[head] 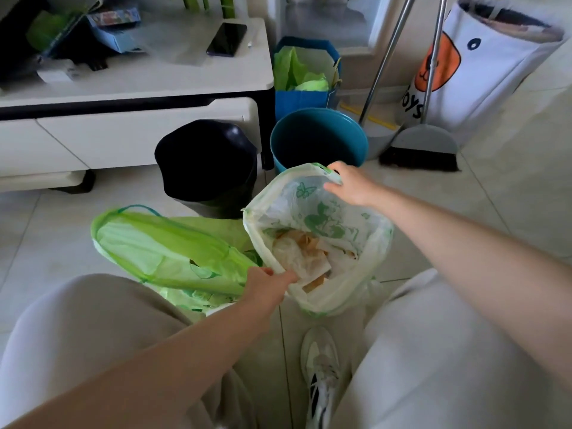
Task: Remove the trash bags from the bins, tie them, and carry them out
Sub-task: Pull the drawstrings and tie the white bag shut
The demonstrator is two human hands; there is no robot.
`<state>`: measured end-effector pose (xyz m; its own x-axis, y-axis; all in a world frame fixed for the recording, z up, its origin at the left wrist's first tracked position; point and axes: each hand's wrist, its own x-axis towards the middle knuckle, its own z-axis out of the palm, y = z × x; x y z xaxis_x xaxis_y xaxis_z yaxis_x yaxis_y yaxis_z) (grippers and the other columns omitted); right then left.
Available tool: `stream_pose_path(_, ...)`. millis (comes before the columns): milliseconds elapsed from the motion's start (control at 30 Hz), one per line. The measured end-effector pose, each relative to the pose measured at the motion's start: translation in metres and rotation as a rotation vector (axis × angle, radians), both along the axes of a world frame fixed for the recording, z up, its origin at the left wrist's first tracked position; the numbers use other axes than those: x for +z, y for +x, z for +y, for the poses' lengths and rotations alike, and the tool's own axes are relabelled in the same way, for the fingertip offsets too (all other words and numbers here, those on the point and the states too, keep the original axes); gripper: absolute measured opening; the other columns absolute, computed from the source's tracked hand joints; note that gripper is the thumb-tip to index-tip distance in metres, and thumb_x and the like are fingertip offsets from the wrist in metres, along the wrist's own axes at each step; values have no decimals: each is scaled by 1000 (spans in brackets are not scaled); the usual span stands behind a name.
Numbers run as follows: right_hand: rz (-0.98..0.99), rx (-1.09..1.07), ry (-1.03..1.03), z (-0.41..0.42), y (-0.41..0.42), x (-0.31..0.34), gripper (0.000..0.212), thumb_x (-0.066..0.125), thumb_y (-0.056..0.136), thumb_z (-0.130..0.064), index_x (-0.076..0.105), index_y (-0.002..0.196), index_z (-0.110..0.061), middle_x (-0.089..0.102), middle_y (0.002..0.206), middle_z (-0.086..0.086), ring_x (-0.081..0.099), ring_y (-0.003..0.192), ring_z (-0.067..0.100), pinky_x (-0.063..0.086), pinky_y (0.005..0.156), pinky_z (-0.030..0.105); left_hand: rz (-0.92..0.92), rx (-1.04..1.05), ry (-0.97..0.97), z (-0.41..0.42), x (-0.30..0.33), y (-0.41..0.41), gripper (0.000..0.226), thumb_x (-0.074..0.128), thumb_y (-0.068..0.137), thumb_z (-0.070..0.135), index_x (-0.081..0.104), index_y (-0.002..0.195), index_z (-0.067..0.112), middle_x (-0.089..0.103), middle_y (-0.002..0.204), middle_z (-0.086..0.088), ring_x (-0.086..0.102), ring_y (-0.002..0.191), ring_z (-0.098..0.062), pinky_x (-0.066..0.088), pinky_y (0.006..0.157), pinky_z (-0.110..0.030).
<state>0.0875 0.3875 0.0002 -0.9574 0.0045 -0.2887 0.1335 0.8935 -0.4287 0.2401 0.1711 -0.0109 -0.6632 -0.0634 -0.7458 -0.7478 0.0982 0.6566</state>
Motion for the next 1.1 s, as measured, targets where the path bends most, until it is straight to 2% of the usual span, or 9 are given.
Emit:
stream_pose_path(100, 51, 14, -51, -6, 6, 0, 55, 54, 93, -37, 39, 139, -11, 46, 140, 16, 47, 126, 33, 40, 101, 41, -203, -120, 47, 2, 1, 5, 34, 75, 73, 13, 59, 102, 7, 54, 85, -7, 51, 72, -18, 50, 67, -30)
stream_pose_path(200, 114, 19, -72, -13, 8, -1, 45, 55, 93, -29, 46, 133, -10, 53, 133, 15, 52, 119, 31, 43, 97, 40, -353, -273, 109, 5, 5, 10, 40, 76, 75, 20, 56, 108, 10, 57, 94, -12, 61, 78, -23, 54, 71, -31)
stream_pose_path(333, 197, 37, -50, -19, 7, 5, 16, 55, 92, -23, 62, 98, -10, 67, 96, 11, 62, 87, 29, 48, 75, 38, -416, -249, 224, 9, 6, 16, 30, 64, 87, 6, 51, 113, 6, 65, 95, -21, 69, 80, -31, 57, 83, -40)
stream_pose_path(467, 258, -20, -90, -18, 6, 14, 15, 56, 90, -24, 60, 79, -14, 63, 76, 5, 59, 68, 24, 47, 63, 36, -327, -221, 253, 7, 9, 12, 21, 59, 85, -7, 53, 104, -1, 66, 88, -21, 70, 77, -31, 60, 74, -37)
stream_pose_path(600, 314, -114, -147, -13, -2, 29, 14, 59, 87, -23, 59, 73, -18, 58, 64, -1, 53, 58, 18, 41, 59, 31, -183, -138, 259, 5, 23, -3, 22, 63, 84, -4, 53, 103, -7, 67, 87, -23, 71, 66, -25, 60, 57, -29)
stream_pose_path(667, 344, -148, -160, -13, -4, 36, 13, 60, 87, -22, 60, 74, -17, 55, 60, -4, 49, 54, 13, 39, 59, 29, -97, -114, 257, 4, 30, -11, 8, 63, 85, -2, 56, 87, -4, 66, 74, -18, 69, 61, -21, 58, 57, -26)
stream_pose_path(733, 354, -143, -133, -15, -2, 43, 14, 59, 87, -21, 63, 77, -12, 62, 66, 1, 55, 59, 17, 44, 61, 32, 23, -112, 213, 3, 37, -18, 8, 65, 84, -1, 59, 80, -1, 65, 70, -15, 68, 58, -18, 57, 57, -23)
stream_pose_path(933, 289, -76, -25, -16, 18, 57, 21, 57, 89, -20, 69, 82, -4, 66, 75, 14, 57, 65, 25, 45, 61, 33, 206, -64, 260, 8, 63, -38, 7, 68, 82, 1, 70, 89, 0, 70, 82, -15, 68, 72, -21, 60, 72, -24)
stream_pose_path(1100, 252, -100, -117, -14, 39, 82, 24, 56, 90, -19, 67, 88, 3, 66, 80, 14, 56, 69, 23, 40, 64, 30, 217, -40, 254, 5, 71, -38, 5, 67, 83, 1, 68, 87, -1, 72, 80, -16, 67, 82, -24, 59, 77, -31)
